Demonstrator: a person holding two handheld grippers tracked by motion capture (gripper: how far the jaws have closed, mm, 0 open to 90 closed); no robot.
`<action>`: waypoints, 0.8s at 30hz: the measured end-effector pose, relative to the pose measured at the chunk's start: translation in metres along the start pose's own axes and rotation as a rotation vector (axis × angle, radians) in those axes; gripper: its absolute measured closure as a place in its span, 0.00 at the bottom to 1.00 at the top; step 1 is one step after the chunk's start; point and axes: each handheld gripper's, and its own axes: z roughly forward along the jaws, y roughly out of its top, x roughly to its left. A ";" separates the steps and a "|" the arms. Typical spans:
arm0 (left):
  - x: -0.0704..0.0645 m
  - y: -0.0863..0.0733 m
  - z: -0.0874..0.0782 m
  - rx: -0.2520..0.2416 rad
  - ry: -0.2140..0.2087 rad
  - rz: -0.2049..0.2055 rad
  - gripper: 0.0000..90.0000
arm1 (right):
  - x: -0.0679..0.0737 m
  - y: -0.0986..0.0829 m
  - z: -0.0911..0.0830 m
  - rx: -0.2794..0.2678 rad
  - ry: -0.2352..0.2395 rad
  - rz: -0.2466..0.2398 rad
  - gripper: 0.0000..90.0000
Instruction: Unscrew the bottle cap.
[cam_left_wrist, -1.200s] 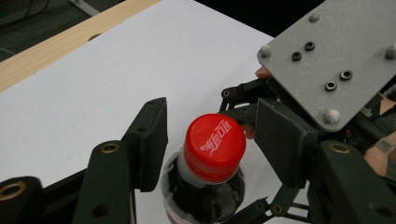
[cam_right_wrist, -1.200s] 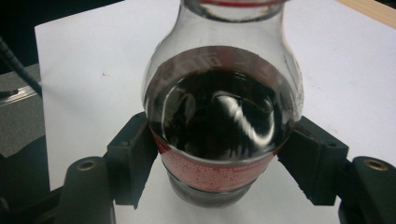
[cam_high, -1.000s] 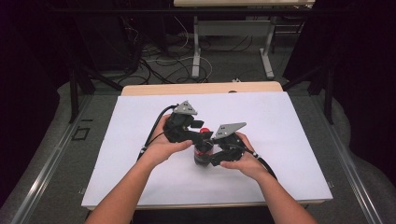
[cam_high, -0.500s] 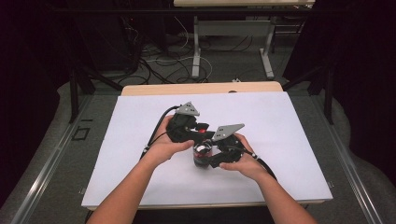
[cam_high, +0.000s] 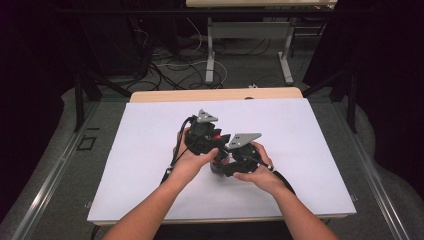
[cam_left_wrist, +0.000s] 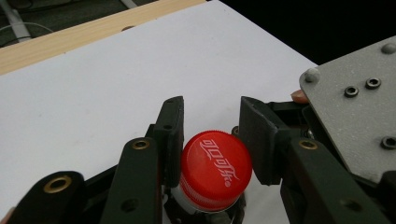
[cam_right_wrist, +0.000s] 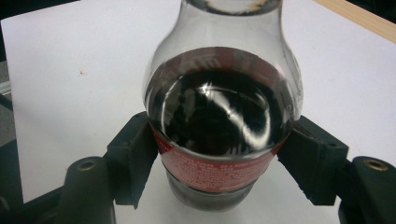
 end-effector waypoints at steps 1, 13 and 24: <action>0.000 0.000 -0.001 0.000 -0.012 0.006 0.68 | 0.000 0.000 0.000 -0.011 0.004 0.007 0.34; 0.014 0.003 -0.017 0.046 -0.156 0.141 0.51 | -0.001 0.000 -0.001 -0.022 0.074 -0.011 0.34; 0.024 0.001 -0.022 0.072 -0.228 0.210 0.52 | 0.002 0.000 -0.001 -0.013 0.116 -0.015 0.34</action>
